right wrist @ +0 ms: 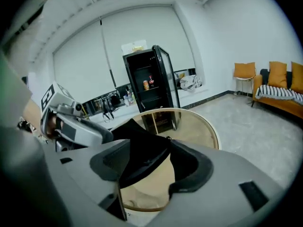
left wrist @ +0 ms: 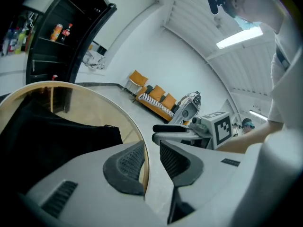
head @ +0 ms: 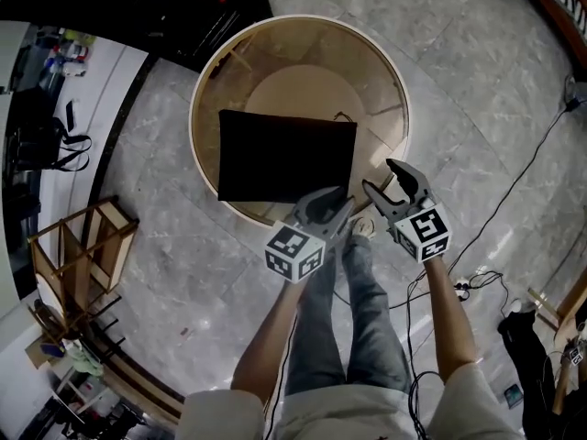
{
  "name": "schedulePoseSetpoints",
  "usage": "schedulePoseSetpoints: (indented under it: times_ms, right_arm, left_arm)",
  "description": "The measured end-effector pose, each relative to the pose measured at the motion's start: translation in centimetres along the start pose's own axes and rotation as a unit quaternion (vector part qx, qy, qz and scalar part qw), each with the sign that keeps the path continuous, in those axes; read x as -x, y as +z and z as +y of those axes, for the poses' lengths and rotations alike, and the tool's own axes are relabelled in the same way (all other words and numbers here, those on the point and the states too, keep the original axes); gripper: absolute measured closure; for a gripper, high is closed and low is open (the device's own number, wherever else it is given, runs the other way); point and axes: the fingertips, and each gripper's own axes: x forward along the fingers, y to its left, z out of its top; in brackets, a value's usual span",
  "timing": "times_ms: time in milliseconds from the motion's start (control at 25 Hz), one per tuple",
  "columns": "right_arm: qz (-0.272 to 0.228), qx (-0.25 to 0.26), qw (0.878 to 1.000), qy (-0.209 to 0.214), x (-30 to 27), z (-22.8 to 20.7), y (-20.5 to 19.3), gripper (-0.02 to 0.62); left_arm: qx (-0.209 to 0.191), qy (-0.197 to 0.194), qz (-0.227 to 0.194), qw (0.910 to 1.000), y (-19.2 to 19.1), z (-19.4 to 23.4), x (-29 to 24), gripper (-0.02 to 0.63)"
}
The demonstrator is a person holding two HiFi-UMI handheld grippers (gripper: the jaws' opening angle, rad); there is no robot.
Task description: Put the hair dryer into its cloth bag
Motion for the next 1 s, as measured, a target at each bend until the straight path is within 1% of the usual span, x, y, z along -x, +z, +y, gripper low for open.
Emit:
schedulePoseSetpoints:
  times_ms: [40,120,200,240,280,320,440,560,720,880,1000]
  right_arm:
    - [-0.010,-0.002,1.000,-0.005,0.8,0.2,1.1,0.325]
    - [-0.027,-0.008,0.999,-0.019,2.7,0.6,3.2,0.388]
    - [-0.058,-0.020,0.998,-0.025,4.4,0.9,6.0,0.422]
    - [-0.076,-0.025,0.996,-0.028,5.0,1.0,7.6,0.452]
    - [-0.093,-0.028,0.995,-0.032,5.7,1.0,9.1,0.465]
    - [-0.107,-0.027,0.993,-0.036,6.3,1.0,10.6,0.504]
    - [-0.134,-0.009,0.990,-0.046,8.7,2.0,14.7,0.549]
    - [-0.154,0.011,0.987,-0.047,11.5,3.8,18.8,0.566]
    - [-0.181,0.033,0.983,-0.030,14.4,5.9,23.5,0.568]
    - [-0.203,0.064,0.976,-0.044,18.1,6.5,27.4,0.568]
    - [-0.215,0.085,0.971,-0.059,21.0,7.2,30.1,0.568]
  left_arm:
    - [-0.004,0.003,-0.005,1.0000,0.4,-0.5,0.4,0.494]
    - [-0.012,0.007,-0.014,0.9998,1.2,-1.8,1.2,0.494]
    - [-0.024,0.011,-0.022,0.9994,2.3,-3.1,2.1,0.509]
    - [-0.032,0.014,-0.028,0.9990,3.1,-3.6,2.6,0.517]
    - [-0.042,0.017,-0.035,0.9983,4.2,-3.9,3.2,0.531]
    - [-0.053,0.021,-0.043,0.9974,5.3,-4.3,3.7,0.545]
    - [-0.080,0.032,-0.071,0.9938,9.0,-6.3,5.9,0.564]
    - [-0.096,0.036,-0.097,0.9899,12.4,-9.1,8.1,0.569]
    - [-0.121,0.040,-0.130,0.9833,16.7,-12.2,10.4,0.569]
    - [-0.151,0.043,-0.153,0.9755,20.1,-15.3,12.3,0.571]
    - [-0.163,0.046,-0.175,0.9699,22.6,-17.6,14.1,0.572]
